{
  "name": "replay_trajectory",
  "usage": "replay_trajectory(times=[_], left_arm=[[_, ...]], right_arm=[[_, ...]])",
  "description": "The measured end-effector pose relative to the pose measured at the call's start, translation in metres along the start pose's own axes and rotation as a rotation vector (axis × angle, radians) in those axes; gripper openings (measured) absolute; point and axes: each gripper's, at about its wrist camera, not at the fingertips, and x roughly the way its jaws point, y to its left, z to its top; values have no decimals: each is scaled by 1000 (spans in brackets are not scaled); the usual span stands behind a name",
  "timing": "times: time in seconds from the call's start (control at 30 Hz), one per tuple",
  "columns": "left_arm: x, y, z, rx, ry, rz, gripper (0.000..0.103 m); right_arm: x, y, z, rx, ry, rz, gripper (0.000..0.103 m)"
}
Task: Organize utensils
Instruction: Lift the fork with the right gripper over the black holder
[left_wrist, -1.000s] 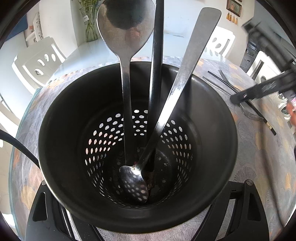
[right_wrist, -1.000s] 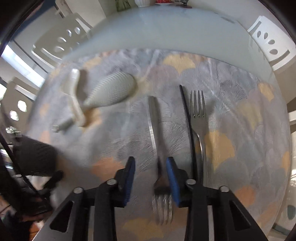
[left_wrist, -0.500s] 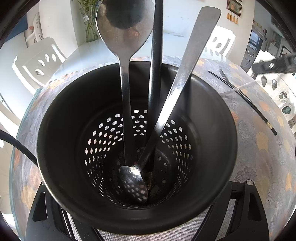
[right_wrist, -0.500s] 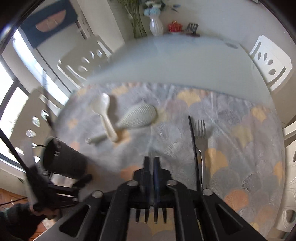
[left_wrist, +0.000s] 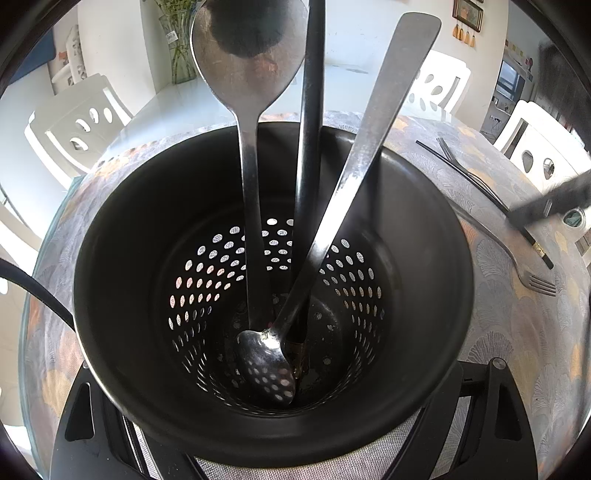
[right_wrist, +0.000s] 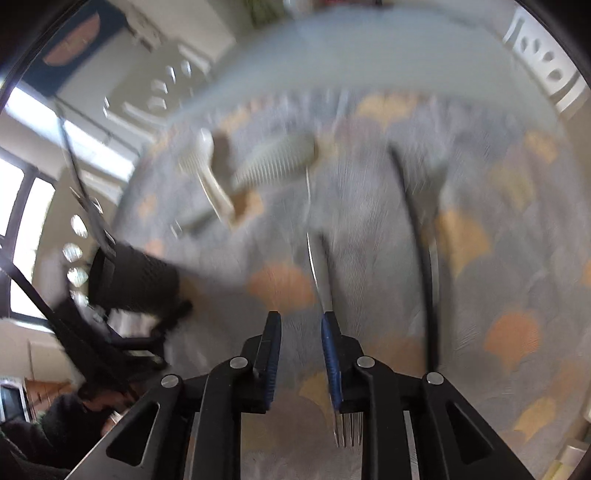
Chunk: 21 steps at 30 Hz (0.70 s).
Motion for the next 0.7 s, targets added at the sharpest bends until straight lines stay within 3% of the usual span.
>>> replay_trajectory(times=[0.07, 0.1, 0.17, 0.2, 0.27, 0.33, 0.37, 0.4, 0.43, 0.47, 0.57, 0.7], left_arm=[[0, 0, 0, 0, 0, 0, 88], [0, 0, 0, 0, 0, 0, 88], [0, 0, 0, 0, 0, 0, 88], [0, 0, 0, 0, 0, 0, 88], [0, 0, 0, 0, 0, 1, 88], [0, 0, 0, 0, 0, 0, 88], [0, 0, 0, 0, 0, 0, 88], [0, 0, 0, 0, 0, 0, 88], [0, 0, 0, 0, 0, 0, 88], [0, 1, 0, 0, 0, 0, 88], [0, 1, 0, 1, 0, 0, 88], [0, 1, 0, 1, 0, -1, 88]], right_arm=[[21, 1, -2, -24, 66, -33, 22], [19, 5, -3, -48, 28, -41, 40], [25, 11, 2, -90, 26, -177, 57], [31, 12, 4, -106, 44, -245, 57], [38, 16, 4, -153, 73, -275, 57], [40, 21, 1, -200, 79, -292, 52], [40, 23, 0, -216, 77, -290, 40], [39, 25, -1, -229, 75, -274, 22], [38, 28, -2, -241, 75, -269, 10], [38, 30, -2, -247, 79, -269, 5], [35, 27, 1, -191, 85, -203, 5], [-6, 15, 0, -81, -40, 81, 5]])
